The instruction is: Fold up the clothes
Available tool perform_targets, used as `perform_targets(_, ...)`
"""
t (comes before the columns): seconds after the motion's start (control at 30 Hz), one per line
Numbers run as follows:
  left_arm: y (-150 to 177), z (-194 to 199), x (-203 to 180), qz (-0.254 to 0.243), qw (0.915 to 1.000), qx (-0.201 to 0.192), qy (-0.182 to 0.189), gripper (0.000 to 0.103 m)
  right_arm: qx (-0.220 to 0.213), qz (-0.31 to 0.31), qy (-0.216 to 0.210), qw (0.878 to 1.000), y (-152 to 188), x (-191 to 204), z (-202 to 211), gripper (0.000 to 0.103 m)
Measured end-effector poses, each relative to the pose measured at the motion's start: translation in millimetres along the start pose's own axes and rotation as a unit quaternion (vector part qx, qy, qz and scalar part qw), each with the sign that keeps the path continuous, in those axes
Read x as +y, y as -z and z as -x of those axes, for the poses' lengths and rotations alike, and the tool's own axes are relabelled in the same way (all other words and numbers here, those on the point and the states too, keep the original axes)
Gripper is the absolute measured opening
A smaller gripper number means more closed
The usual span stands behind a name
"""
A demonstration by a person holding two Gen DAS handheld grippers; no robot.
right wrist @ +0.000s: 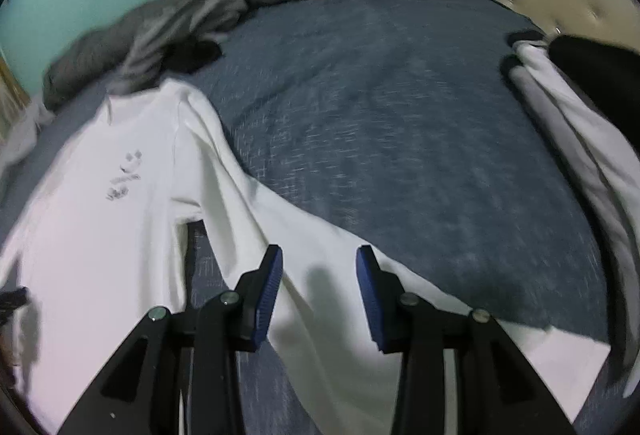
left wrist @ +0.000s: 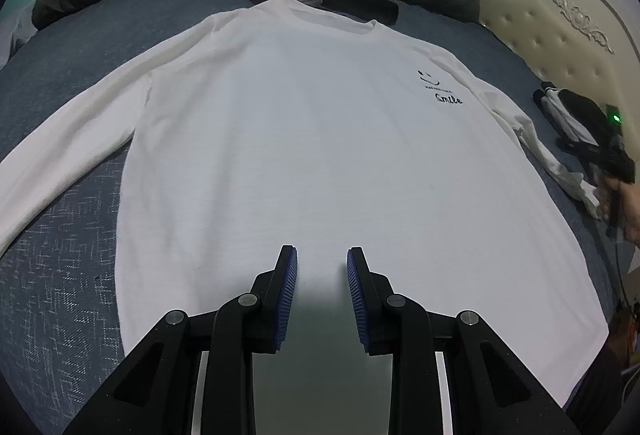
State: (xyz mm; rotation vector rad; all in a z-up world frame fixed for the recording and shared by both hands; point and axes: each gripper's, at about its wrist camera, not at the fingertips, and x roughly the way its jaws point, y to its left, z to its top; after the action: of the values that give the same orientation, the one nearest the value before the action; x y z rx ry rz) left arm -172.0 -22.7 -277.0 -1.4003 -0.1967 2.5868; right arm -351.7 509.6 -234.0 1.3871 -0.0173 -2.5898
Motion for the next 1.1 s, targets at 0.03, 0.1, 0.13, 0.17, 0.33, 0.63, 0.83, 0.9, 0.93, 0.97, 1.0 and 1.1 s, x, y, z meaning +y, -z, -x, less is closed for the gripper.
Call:
perform_targets(0.03,0,0,0,-0.001,1.0000,0.000,0.000,0.028,0.007,0.007,0.003,1.000,-1,7,-7,0.038)
perform_targets(0.1,0,1,1,0.001,1.0000,-0.002,0.000,0.028,0.032,0.023,-0.002,0.999,1,24,-23,0.038)
perform_targets(0.13,-1,2,2,0.003,1.0000,-0.003,0.000,0.028,0.045,0.039,0.005,0.998,3,32,-30,0.038)
perform_targets(0.17,-1,2,3,0.004,1.0000,-0.004,0.001,0.028,0.055,0.052,0.006,0.997,7,38,-35,0.038)
perform_targets(0.33,-1,3,2,0.002,1.0000,-0.004,0.002,0.028,0.041,0.040,-0.007,0.998,14,30,-26,0.038)
perform_targets(0.63,-3,6,-1,0.003,0.9999,-0.009,0.004,0.029,-0.050,-0.093,0.088,0.991,23,-74,53,0.038)
perform_targets(0.83,-1,5,-7,-0.003,1.0000,-0.006,0.005,0.029,-0.018,-0.120,0.161,0.979,60,-121,77,0.042)
perform_targets(0.9,-1,5,-9,-0.005,1.0000,-0.006,0.005,0.029,-0.011,-0.124,0.180,0.976,72,-133,84,0.044)
perform_targets(0.93,-1,6,-9,-0.006,1.0000,-0.007,0.004,0.029,-0.008,-0.136,0.183,0.974,80,-139,84,0.045)
perform_targets(0.97,-1,6,-9,-0.006,0.9999,-0.007,0.004,0.029,-0.004,-0.148,0.185,0.972,88,-146,85,0.050)
perform_targets(1.0,-1,5,-9,-0.006,0.9999,-0.007,0.003,0.029,0.001,-0.160,0.181,0.970,93,-151,83,0.052)
perform_targets(1.1,0,4,-9,-0.007,1.0000,-0.006,0.001,0.029,0.012,-0.193,0.153,0.969,105,-167,75,0.055)
